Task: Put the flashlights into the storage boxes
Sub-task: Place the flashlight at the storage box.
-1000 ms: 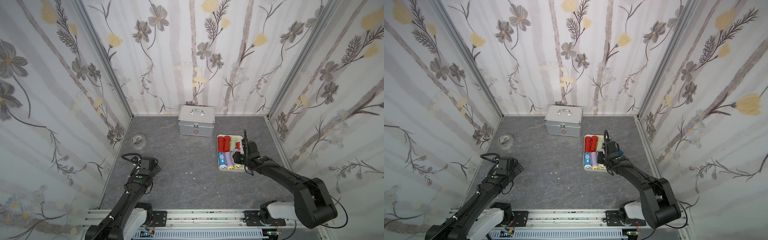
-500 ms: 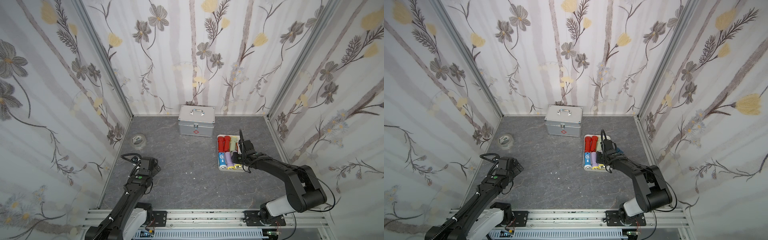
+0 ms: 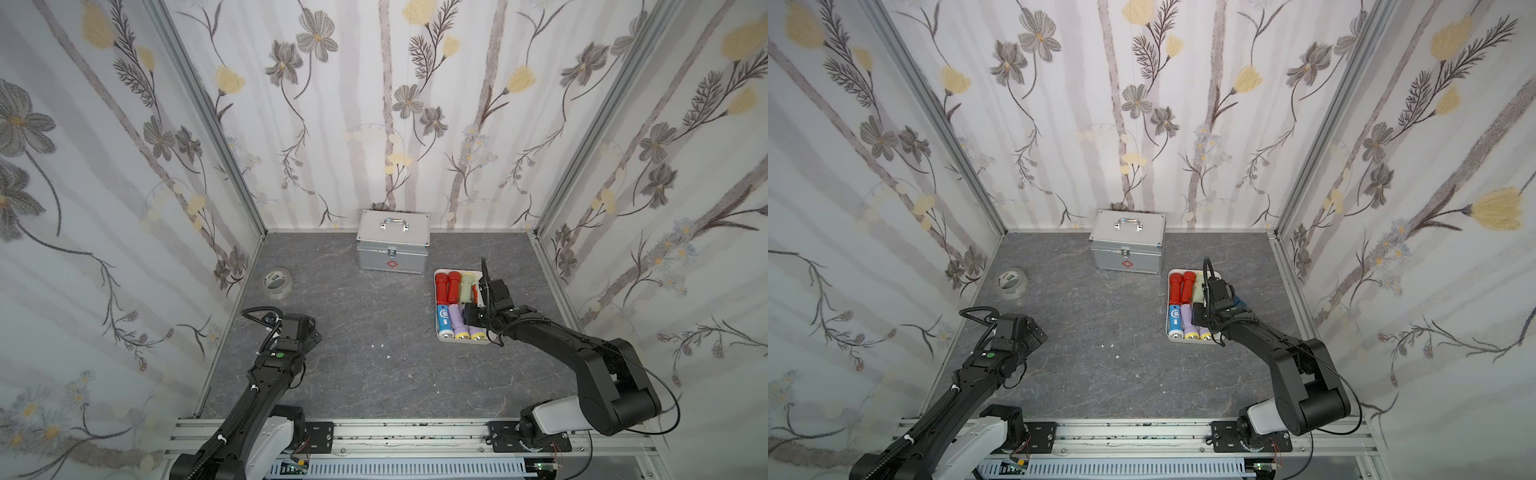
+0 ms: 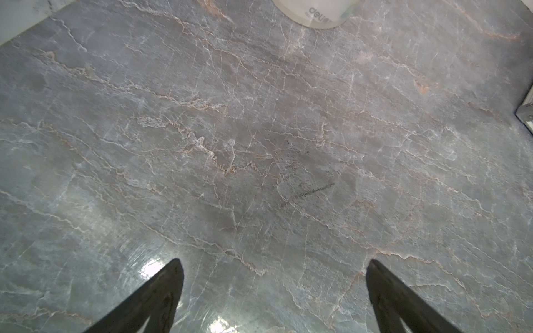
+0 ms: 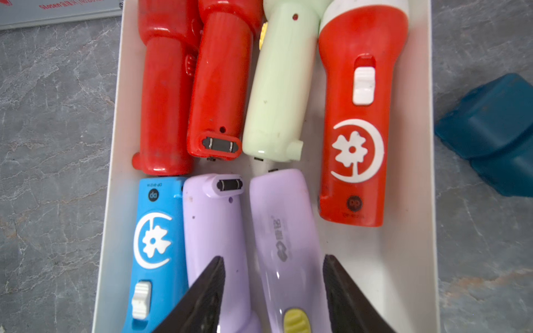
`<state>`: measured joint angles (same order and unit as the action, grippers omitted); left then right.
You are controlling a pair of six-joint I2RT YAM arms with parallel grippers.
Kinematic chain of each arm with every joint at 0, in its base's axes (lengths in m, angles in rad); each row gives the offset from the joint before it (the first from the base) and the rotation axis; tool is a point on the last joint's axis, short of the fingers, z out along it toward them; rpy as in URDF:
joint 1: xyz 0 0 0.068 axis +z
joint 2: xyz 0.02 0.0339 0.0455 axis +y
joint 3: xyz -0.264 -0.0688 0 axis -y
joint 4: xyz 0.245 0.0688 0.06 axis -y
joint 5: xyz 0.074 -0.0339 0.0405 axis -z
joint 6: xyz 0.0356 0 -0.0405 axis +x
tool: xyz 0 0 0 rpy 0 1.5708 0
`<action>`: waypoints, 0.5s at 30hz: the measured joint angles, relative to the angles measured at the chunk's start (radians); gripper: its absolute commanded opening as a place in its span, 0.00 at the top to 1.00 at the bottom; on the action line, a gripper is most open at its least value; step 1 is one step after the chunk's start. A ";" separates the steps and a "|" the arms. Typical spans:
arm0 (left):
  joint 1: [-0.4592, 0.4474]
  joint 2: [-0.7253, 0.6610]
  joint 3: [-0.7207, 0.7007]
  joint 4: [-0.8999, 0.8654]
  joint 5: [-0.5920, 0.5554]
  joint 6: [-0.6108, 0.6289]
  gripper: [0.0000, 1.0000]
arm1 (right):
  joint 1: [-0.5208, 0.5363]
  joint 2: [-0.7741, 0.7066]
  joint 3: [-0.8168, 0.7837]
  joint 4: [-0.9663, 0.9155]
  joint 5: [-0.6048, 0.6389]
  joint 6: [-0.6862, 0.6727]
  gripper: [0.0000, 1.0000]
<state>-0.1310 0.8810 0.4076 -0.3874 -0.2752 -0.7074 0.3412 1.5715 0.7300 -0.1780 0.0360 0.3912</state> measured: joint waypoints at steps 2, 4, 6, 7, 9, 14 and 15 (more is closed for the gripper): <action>0.000 0.000 0.000 0.000 0.000 0.000 0.00 | 0.000 -0.039 0.001 -0.004 0.000 0.000 0.41; 0.000 0.000 0.000 0.000 0.000 0.000 0.00 | 0.000 -0.082 0.018 -0.040 0.000 0.002 0.32; -0.001 0.004 -0.005 0.009 0.001 0.000 0.00 | 0.000 -0.142 0.047 -0.053 0.001 0.002 0.17; -0.003 0.010 -0.010 0.017 0.004 0.000 0.00 | 0.000 -0.175 0.061 -0.056 0.007 0.004 0.12; -0.013 0.032 -0.016 0.034 0.013 0.001 0.00 | 0.000 -0.252 0.086 -0.058 0.039 0.008 0.02; -0.062 0.091 -0.017 0.109 0.056 0.032 0.00 | -0.020 -0.420 0.066 -0.001 0.235 0.000 0.00; -0.070 0.098 -0.017 0.122 0.065 0.046 0.00 | -0.035 -0.449 0.032 0.039 0.292 -0.015 0.00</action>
<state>-0.2012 0.9787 0.3908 -0.2653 -0.2104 -0.6613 0.3061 1.1221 0.7624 -0.1394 0.3279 0.3763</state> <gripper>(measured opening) 0.997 0.998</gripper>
